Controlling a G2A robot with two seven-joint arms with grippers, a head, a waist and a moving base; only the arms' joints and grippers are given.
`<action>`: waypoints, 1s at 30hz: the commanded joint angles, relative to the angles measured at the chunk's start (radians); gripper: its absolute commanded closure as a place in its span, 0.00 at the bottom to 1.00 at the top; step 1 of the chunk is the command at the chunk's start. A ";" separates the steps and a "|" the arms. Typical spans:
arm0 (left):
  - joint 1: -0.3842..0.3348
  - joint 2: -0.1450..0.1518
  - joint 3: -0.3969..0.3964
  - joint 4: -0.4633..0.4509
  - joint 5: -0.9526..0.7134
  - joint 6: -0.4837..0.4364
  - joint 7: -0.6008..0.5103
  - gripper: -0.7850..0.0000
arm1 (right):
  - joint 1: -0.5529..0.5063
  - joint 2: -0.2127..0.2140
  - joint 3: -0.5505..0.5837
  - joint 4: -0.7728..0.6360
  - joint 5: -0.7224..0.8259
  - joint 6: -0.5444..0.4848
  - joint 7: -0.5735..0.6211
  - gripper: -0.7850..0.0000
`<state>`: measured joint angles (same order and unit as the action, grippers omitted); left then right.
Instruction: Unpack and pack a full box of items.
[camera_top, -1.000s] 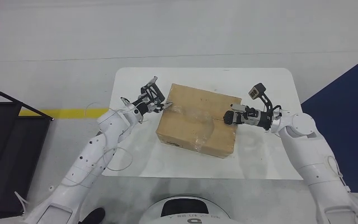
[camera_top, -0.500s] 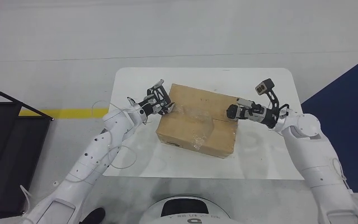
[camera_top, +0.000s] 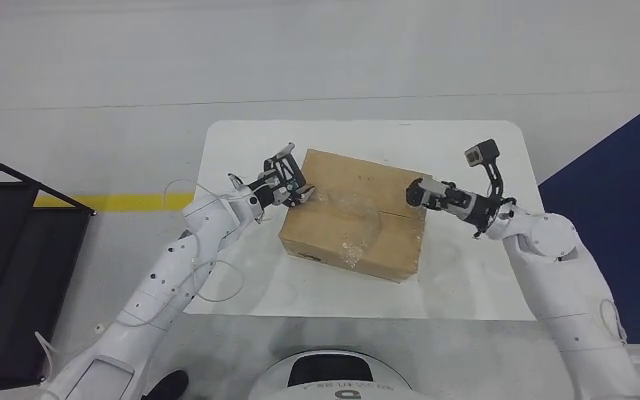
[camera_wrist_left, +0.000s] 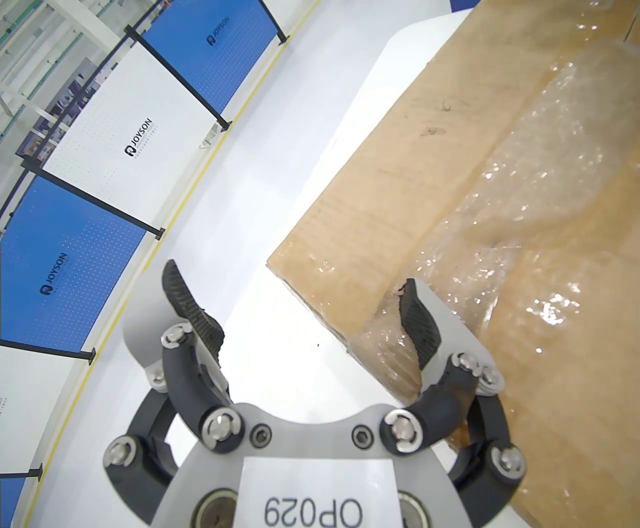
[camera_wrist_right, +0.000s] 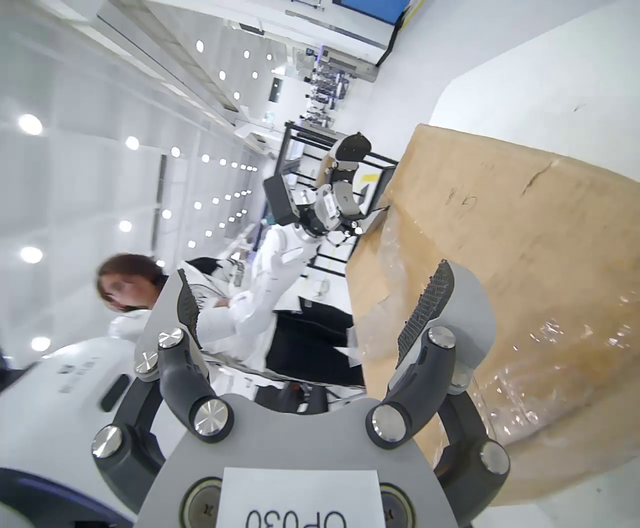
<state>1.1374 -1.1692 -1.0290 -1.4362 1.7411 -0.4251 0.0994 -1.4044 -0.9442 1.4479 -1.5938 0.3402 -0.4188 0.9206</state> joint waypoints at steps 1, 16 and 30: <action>0.000 0.000 0.000 0.000 0.000 0.000 0.000 0.00 | -0.029 0.003 0.025 -0.045 -0.161 0.031 -0.099 0.00; 0.000 0.000 0.000 0.000 0.000 0.000 0.000 0.00 | -0.090 -0.006 -0.231 -0.460 -1.221 0.264 -0.288 0.00; 0.000 0.000 0.000 0.000 0.000 0.000 0.000 0.00 | -0.017 -0.056 -0.478 -0.445 -1.742 0.564 -0.260 0.00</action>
<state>1.1374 -1.1692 -1.0290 -1.4362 1.7411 -0.4251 0.0995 -1.4176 -0.9987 0.9751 -2.0387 -1.3699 0.1251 0.6570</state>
